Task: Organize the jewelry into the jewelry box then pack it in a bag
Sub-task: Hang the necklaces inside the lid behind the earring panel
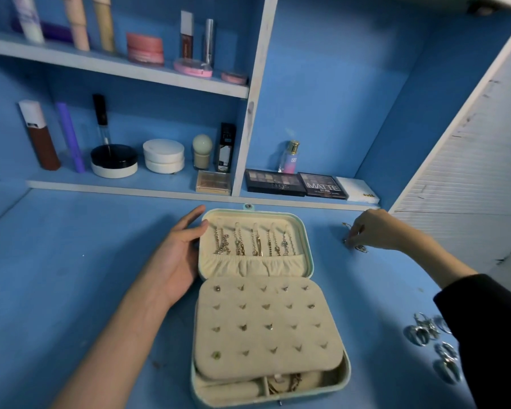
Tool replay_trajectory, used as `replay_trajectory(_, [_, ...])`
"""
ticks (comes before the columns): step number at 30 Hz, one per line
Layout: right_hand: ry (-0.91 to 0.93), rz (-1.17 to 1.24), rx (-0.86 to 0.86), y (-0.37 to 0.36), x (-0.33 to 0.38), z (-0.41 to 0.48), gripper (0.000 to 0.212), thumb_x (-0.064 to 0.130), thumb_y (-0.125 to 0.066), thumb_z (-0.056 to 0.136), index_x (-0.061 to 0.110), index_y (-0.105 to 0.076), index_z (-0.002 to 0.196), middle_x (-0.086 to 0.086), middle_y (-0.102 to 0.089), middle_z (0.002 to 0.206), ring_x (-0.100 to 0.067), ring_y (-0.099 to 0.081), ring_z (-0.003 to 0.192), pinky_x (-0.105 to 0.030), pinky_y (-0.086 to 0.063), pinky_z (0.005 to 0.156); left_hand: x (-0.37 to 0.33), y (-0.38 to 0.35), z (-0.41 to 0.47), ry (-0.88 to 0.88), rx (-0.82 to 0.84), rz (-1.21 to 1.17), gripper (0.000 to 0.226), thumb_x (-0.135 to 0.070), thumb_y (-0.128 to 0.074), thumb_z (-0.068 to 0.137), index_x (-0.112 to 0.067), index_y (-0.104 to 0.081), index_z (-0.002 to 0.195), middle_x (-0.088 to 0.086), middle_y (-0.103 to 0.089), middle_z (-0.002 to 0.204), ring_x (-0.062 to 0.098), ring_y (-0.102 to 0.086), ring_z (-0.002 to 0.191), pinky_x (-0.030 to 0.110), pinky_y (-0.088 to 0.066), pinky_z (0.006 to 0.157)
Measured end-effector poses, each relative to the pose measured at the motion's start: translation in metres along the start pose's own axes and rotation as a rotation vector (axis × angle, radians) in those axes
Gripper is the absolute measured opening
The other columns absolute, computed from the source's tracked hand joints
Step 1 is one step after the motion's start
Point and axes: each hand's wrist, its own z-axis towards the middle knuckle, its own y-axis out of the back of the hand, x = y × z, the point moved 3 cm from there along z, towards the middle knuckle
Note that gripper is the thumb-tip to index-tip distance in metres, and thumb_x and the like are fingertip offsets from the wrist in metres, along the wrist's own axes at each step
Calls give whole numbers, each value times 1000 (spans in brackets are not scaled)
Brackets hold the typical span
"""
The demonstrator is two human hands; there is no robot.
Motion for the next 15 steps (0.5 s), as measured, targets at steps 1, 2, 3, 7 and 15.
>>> replay_trajectory(1, [-2,10,-3,0,0,-1,23,34,-73,75,12,-73,82,-5,-69,85,-22,-60,79,-34,-50,72,0,0,0,1,-1,1,43,-4,-45,94,-19,-50,134,5,-70,95,21,-63,90,36,-48,73])
replay_trajectory(2, [-2,23,-9,-1,-1,-2,21,34,-73,76,14,-71,80,-3,-68,83,-19,-58,77,-32,-49,71,0,0,0,2,-2,3,43,-4,-45,94,-19,-50,134,5,-70,94,20,-64,90,36,-48,72])
replay_trajectory(3, [0,45,-20,-1,-1,-2,18,33,-74,76,16,-68,78,-1,-67,81,-17,-56,74,-30,-47,69,0,0,0,3,-3,6,43,-4,-45,94,-19,-50,134,5,-70,94,21,-64,90,36,-48,72])
replay_trajectory(7, [44,186,-59,-1,0,-6,18,24,-77,75,20,-60,70,5,-60,70,-9,-50,63,-20,-39,55,0,-1,-1,4,-5,5,43,-4,-45,94,-19,-50,134,6,-69,97,21,-63,90,36,-48,73])
replay_trajectory(15, [100,744,-258,28,6,-23,17,5,-70,79,10,-58,68,-5,-60,65,-18,-51,62,-29,-41,60,-1,-2,-3,1,-7,10,43,-4,-45,95,-19,-49,135,5,-69,95,20,-63,89,36,-47,71])
